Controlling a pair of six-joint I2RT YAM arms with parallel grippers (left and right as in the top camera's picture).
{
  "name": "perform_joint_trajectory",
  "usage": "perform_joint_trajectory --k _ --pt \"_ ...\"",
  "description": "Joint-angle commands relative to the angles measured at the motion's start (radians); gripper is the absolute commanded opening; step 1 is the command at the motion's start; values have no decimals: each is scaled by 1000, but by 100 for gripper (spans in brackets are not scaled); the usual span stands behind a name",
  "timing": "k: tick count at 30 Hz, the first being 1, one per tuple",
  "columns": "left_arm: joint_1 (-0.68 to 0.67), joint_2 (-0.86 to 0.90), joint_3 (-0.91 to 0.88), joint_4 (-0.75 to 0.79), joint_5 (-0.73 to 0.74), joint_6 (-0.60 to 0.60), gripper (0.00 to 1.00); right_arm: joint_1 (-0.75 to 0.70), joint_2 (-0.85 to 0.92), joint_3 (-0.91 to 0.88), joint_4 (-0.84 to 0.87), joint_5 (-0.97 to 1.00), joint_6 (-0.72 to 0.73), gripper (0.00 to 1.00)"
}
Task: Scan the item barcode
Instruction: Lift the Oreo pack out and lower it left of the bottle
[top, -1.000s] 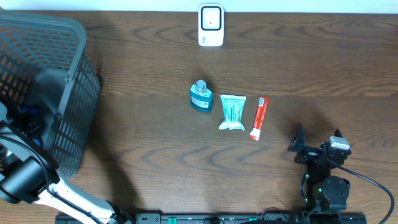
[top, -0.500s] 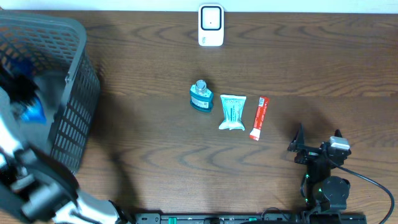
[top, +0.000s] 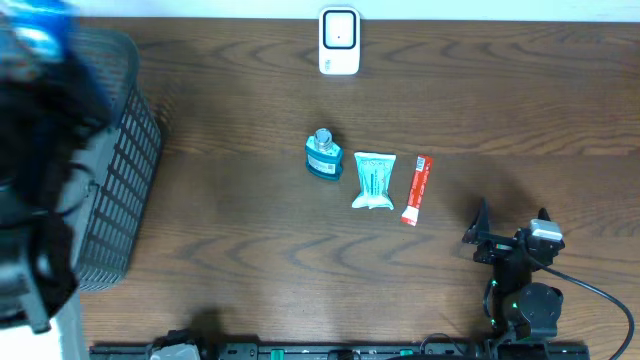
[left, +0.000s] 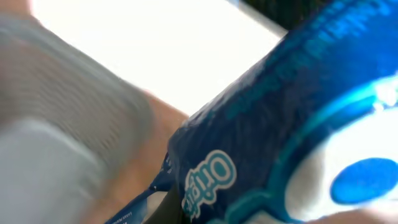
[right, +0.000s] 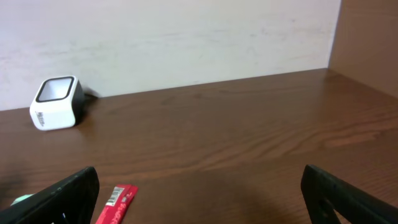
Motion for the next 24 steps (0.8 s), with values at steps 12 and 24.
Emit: perform_joint_trajectory --k 12,24 --pt "-327 490 -364 -98 -162 -267 7 -19 0 -1 -4 2 -13 99" --pt "-381 713 -378 29 -66 -237 98 -19 0 -1 -4 2 -13 99"
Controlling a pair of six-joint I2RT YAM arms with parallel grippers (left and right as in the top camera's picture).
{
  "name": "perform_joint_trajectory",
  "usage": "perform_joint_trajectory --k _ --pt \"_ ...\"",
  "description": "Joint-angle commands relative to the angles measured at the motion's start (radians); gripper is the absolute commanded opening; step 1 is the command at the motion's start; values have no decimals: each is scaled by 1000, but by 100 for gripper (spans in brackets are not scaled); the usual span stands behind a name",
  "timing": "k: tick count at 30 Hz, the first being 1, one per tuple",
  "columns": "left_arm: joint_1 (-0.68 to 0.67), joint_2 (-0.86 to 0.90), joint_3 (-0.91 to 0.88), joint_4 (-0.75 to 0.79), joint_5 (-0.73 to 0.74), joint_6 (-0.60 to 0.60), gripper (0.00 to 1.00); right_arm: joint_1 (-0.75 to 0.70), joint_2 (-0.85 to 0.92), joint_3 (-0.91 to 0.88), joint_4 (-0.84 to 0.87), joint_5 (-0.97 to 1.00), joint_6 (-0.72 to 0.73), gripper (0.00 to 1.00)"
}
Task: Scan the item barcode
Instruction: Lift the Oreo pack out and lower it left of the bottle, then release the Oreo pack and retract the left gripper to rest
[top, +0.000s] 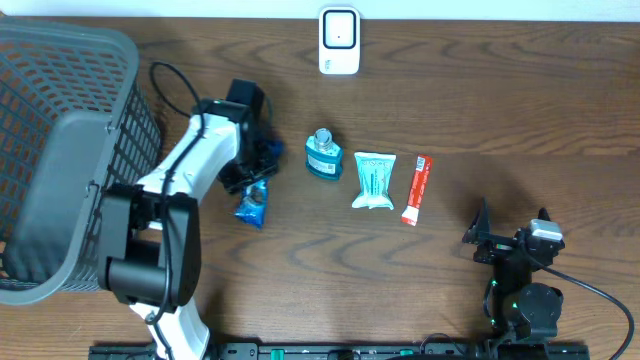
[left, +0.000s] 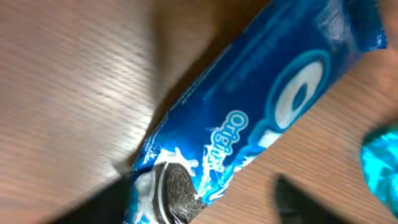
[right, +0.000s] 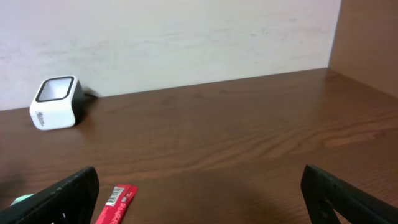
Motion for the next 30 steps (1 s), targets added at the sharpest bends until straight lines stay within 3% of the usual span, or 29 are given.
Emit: perform_joint_trajectory --k 1,4,5,7,8,24,30 --pt "-5 -43 33 -1 -21 6 98 -19 0 -1 -4 2 -13 99" --pt "-5 -85 40 8 -45 6 99 -19 0 -1 -4 2 -13 99" --pt "-5 -97 40 12 -45 6 85 -19 0 -1 -4 2 -13 99" --pt "-6 -106 40 10 -42 5 19 -19 0 -1 -4 2 -13 99" --pt "-8 -106 39 10 -34 2 8 -19 0 -1 -4 2 -13 99" --pt "-18 -62 -200 209 -26 -82 8 -19 0 -1 -4 2 -13 99" --pt "-14 -64 -257 189 -77 -91 8 -19 0 -1 -4 2 -13 99"
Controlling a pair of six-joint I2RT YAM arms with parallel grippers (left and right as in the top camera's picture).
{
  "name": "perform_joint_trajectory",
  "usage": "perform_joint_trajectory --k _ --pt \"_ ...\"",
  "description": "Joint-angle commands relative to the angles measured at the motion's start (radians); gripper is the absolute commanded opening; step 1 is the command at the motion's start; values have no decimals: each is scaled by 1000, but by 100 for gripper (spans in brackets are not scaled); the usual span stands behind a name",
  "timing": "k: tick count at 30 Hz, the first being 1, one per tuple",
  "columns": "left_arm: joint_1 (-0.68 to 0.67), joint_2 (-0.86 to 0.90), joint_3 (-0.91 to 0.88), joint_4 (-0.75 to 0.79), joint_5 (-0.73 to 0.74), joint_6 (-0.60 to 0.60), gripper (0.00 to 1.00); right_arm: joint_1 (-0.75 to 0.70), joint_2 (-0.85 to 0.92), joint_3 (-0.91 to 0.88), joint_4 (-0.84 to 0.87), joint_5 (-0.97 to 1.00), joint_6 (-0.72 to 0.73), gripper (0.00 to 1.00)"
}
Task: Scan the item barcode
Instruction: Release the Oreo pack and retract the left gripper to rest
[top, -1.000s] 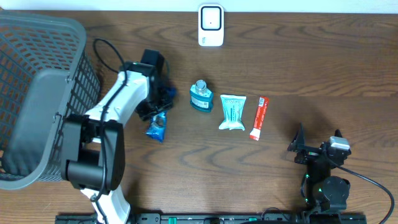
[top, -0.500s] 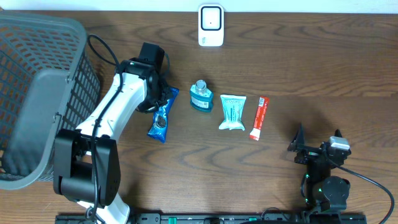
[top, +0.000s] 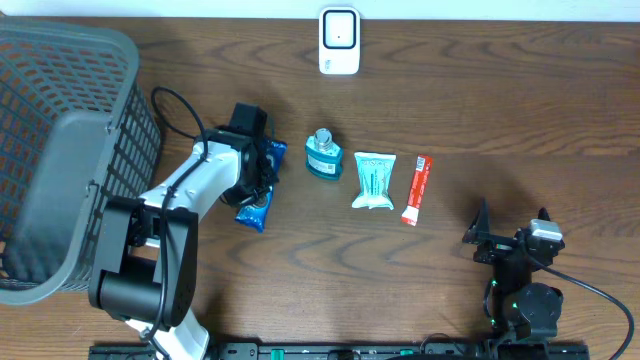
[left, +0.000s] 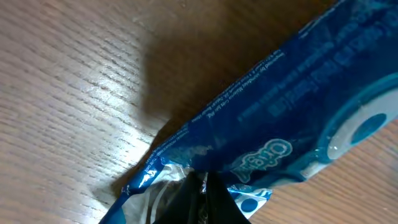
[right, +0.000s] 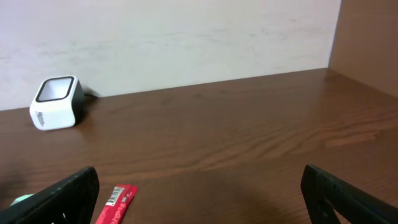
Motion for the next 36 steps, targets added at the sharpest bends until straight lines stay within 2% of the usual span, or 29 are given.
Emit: perform_joint_trajectory --k 1,4,5,7,8,9,14,20,24,26,28,30,32,36 --pt "5 6 -19 -46 -61 -17 7 -19 0 -1 -4 2 -13 99" --pt "11 -55 40 -102 -79 -12 9 -19 0 -1 -4 2 -13 99" --pt "11 -82 63 -118 -96 -7 26 -19 0 -1 -4 2 -13 99" --pt "10 -158 124 -147 -140 19 52 -19 0 -1 -4 2 -13 99" --pt "10 -242 193 -159 -174 56 82 -19 0 -1 -4 2 -13 99" --pt "10 -289 232 -157 -186 79 98 -19 0 -1 -4 2 -13 99" --pt "10 -488 415 -81 -204 209 98 -19 0 -1 -4 2 -13 99" --pt "10 -698 526 193 -225 468 98 -19 0 -1 -4 2 -13 99" --pt "10 -803 529 348 -447 585 98 -19 0 -1 -4 2 -13 99" --pt "10 -841 530 388 -560 736 98 -19 0 -1 -4 2 -13 99" --pt "10 -870 530 375 -638 880 98 -19 0 -1 -4 2 -13 99" --pt "10 -894 530 314 -717 948 98 -19 0 -1 -4 2 -13 99" --pt "10 -912 529 225 -777 966 98 -19 0 -1 -4 2 -13 99" --pt "11 -998 477 192 -692 919 98 -19 0 -1 30 -14 20 99"
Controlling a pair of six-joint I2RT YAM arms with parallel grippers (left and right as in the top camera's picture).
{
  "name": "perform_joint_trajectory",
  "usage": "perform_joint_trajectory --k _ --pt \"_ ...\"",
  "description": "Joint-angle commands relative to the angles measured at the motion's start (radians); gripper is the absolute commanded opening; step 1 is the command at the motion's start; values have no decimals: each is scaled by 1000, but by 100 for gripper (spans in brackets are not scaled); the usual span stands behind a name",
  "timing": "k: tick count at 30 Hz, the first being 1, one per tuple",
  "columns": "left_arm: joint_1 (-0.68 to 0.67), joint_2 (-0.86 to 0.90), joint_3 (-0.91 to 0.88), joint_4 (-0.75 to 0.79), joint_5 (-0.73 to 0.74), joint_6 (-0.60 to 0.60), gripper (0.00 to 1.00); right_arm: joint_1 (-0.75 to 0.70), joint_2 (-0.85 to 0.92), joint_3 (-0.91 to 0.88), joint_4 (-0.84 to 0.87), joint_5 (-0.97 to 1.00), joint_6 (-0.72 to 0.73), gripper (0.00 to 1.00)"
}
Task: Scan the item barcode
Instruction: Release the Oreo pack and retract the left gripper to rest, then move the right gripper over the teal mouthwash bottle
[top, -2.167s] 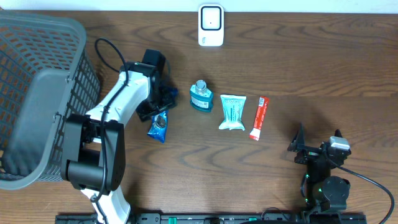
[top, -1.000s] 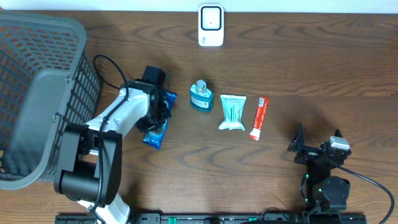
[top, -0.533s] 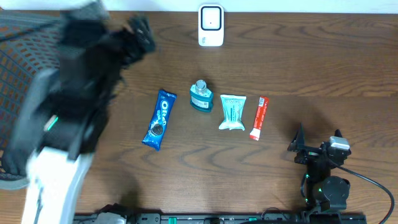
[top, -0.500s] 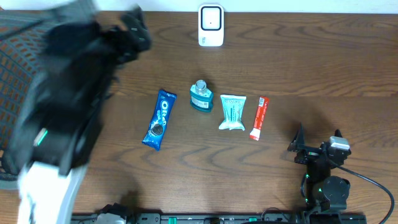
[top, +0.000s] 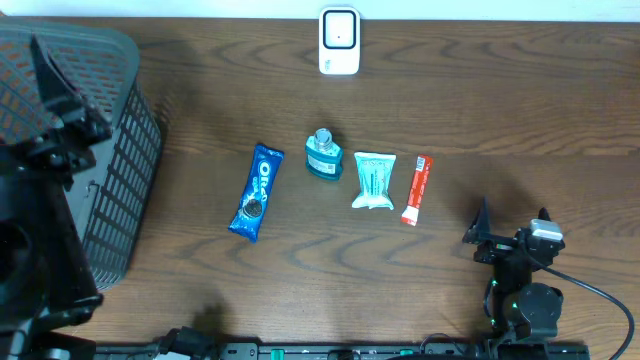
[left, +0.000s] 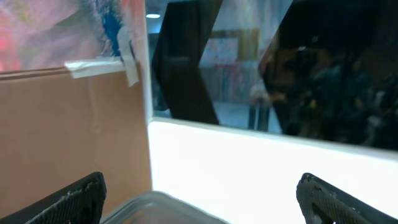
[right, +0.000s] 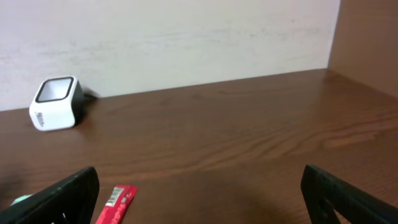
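A blue Oreo pack (top: 256, 192) lies free on the table, left of a small blue bottle (top: 322, 155), a teal pouch (top: 374, 180) and a red stick pack (top: 416, 188). The white scanner (top: 339, 41) stands at the back edge and also shows in the right wrist view (right: 56, 102). My left gripper (left: 200, 186) is open and empty, raised at the far left over the basket and facing a wall and window. My right gripper (right: 199, 186) rests open at the front right, with the red stick pack (right: 115, 204) near its left finger.
A grey mesh basket (top: 120, 150) fills the left side of the table, and its rim (left: 168, 205) shows between my left fingers. My raised left arm (top: 40, 230) blocks much of the basket from above. The right arm's base and cable sit at the front right.
My left gripper was down on the Oreo pack beside the bottle. Now it is open, empty and lifted at the far left over the basket, and the pack lies alone on the table.
My left gripper first held the Oreo pack high by the basket at the left. Then it was down on the table left of the bottle with the pack, and stayed there. Now the pack rests free and the arm is back at the left. The right arm never moved.
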Motion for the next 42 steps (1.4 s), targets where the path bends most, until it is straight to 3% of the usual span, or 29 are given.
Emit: perform_joint_trajectory --k 1,8,13,17,25,34,37,42 --pt "3 -81 -40 -33 6 26 98 -19 0 0 16 -40 37 99" --pt "34 -323 -234 45 60 -1 98 -19 2 31 0 -360 90 99" --pt "75 -523 -404 136 61 -4 98 -19 94 256 -163 -367 125 99" --pt "75 -598 -459 157 62 -71 98 -19 286 473 -355 -367 122 99" --pt "75 -713 -528 193 62 -72 98 -19 749 942 -815 -372 122 99" --pt "80 -861 -628 229 62 -69 98 -19 1069 1336 -1204 -477 122 99" --pt "102 -888 -656 246 62 -39 98 -19 1122 1393 -1245 -592 121 99" --pt "114 -888 -676 258 84 -35 98 -14 1149 1393 -1167 -636 78 99"
